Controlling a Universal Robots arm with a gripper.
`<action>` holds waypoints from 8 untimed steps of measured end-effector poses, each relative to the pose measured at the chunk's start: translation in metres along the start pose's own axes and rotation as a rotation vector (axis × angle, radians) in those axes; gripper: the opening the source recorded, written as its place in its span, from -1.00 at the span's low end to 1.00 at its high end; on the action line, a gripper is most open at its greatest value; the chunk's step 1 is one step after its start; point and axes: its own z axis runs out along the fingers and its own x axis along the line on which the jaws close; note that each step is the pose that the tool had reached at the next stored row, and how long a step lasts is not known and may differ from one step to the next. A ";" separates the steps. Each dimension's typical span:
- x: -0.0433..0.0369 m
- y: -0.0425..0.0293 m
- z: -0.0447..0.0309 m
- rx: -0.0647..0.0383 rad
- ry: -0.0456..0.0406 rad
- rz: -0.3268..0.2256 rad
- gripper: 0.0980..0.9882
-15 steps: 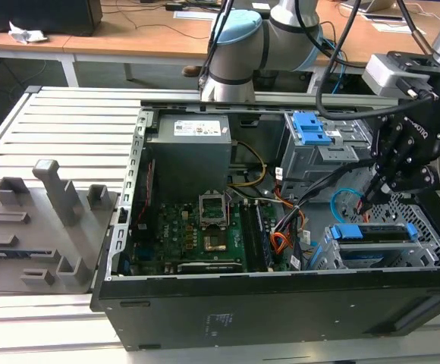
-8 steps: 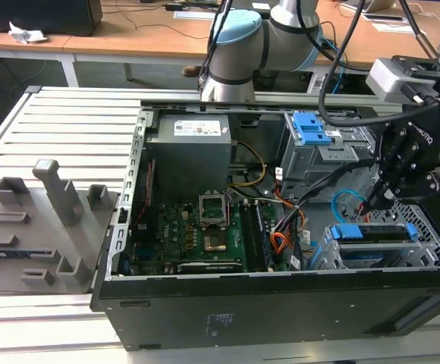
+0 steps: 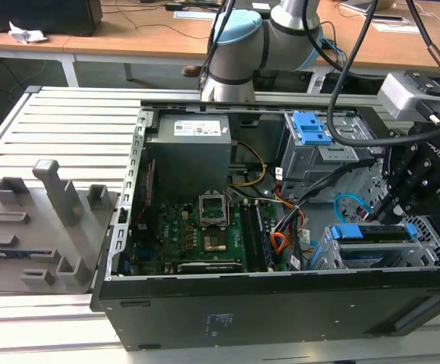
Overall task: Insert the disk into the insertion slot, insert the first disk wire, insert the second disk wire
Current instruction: 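Insert the first disk wire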
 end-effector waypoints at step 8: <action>-0.0027 -0.0039 0.0069 -0.001 0.0001 0.000 -0.86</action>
